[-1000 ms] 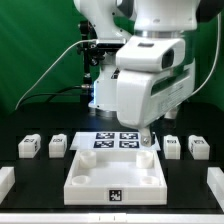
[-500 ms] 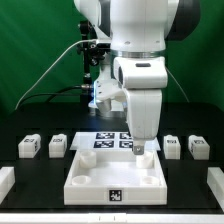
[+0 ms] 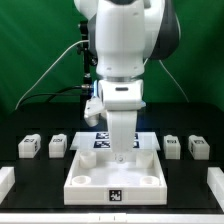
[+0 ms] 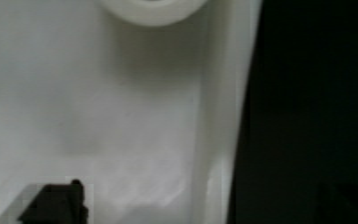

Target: Assemble one leg

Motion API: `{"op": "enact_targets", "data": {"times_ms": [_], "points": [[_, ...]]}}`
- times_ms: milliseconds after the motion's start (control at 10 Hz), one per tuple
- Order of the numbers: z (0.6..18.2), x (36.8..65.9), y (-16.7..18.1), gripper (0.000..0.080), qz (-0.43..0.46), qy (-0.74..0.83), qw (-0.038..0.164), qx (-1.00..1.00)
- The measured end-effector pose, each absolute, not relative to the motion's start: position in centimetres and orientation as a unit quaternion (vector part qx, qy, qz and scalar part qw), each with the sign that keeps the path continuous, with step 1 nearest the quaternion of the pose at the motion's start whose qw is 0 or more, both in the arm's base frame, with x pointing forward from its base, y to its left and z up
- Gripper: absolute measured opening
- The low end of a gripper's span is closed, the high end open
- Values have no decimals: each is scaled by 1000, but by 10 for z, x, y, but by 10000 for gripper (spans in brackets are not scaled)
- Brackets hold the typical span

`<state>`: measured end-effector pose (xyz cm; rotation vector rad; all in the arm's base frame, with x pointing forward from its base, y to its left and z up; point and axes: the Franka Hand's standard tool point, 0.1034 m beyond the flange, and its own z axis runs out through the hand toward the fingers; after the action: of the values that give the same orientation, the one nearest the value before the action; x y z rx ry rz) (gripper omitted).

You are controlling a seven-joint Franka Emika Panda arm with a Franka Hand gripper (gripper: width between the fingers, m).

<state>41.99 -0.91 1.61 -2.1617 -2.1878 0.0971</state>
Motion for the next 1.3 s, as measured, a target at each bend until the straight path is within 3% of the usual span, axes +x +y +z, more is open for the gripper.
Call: {"op": "enact_targets", "data": {"times_ms": [200,400,500,600,700,1300], "points": [[10,418,-11,650,30,-707,33,-706],[10,417,-11,392,31,-707,34,-706],[9,417,-11,392,31,-707,34,-706],[9,417,-11,209,31,-707,34,-706],[9,417,-11,77,31,-707,34,-706],[11,422,-11,64,23,-707,27,-706]]}}
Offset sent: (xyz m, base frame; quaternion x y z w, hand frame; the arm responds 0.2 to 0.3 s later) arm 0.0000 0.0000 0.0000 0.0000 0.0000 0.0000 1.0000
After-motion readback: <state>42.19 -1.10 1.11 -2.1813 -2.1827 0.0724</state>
